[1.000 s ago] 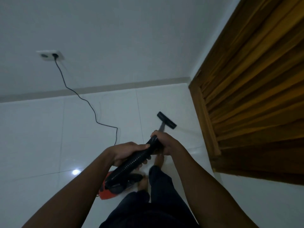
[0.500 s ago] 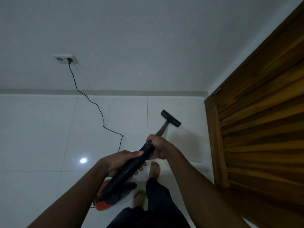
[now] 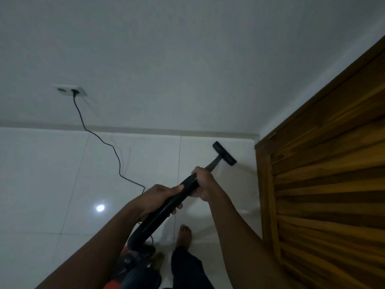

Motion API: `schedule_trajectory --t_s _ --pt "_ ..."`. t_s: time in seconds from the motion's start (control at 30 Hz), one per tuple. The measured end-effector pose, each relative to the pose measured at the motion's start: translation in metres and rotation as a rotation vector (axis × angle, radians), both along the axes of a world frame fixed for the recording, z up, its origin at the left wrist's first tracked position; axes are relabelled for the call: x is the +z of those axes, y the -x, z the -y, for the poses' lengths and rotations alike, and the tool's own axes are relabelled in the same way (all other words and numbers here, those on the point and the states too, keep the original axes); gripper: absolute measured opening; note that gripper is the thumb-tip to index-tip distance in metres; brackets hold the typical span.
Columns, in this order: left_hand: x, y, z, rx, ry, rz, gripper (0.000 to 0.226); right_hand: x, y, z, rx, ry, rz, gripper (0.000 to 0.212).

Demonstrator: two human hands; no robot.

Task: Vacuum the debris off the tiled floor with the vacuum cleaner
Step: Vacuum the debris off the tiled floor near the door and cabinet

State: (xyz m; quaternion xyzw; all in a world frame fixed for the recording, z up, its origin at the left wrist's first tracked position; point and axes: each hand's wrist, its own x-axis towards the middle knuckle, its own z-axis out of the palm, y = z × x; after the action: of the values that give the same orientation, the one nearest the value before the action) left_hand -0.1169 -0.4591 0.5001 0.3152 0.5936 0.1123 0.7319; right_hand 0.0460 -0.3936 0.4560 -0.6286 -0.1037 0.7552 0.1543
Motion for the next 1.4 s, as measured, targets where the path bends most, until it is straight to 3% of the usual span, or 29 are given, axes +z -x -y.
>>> schedule_trajectory --t_s 0.17,0.3,0.47,0.57,0.87,1.03,1.23,1.4 --pt "0.007 -0.023 -0.038 -0.008 -0.088 -0.016 0.079 0.003 -0.029 -0.03 -0.159 -0.032 -0.036 0.024" --pt "0.01 -0.041 -0.056 -0.041 -0.121 -0.042 0.052 0.001 -0.056 -0.041 -0.215 -0.043 -0.083 0.016" --pt "0.001 -0.078 -0.071 -0.074 -0.274 -0.193 0.023 -0.004 -0.072 -0.063 -0.355 -0.039 -0.046 0.036" --pt "0.0 -0.085 -0.079 -0.006 -0.339 -0.173 0.017 -0.007 -0.081 -0.071 -0.389 -0.08 -0.087 0.032" --pt "-0.004 -0.106 -0.11 -0.205 -0.473 -0.258 0.018 -0.016 -0.105 -0.09 -0.483 -0.118 -0.086 0.027" --pt "0.007 -0.083 -0.112 -0.14 -0.399 -0.204 0.02 -0.012 -0.091 -0.08 -0.453 -0.105 -0.137 0.019" --pt "-0.001 -0.074 -0.102 -0.227 -0.341 -0.255 0.024 -0.012 -0.069 -0.071 -0.513 -0.048 -0.024 0.028" --pt "0.02 -0.031 -0.111 -0.313 -0.309 -0.23 0.035 0.005 -0.03 -0.059 -0.597 -0.021 -0.113 0.029"
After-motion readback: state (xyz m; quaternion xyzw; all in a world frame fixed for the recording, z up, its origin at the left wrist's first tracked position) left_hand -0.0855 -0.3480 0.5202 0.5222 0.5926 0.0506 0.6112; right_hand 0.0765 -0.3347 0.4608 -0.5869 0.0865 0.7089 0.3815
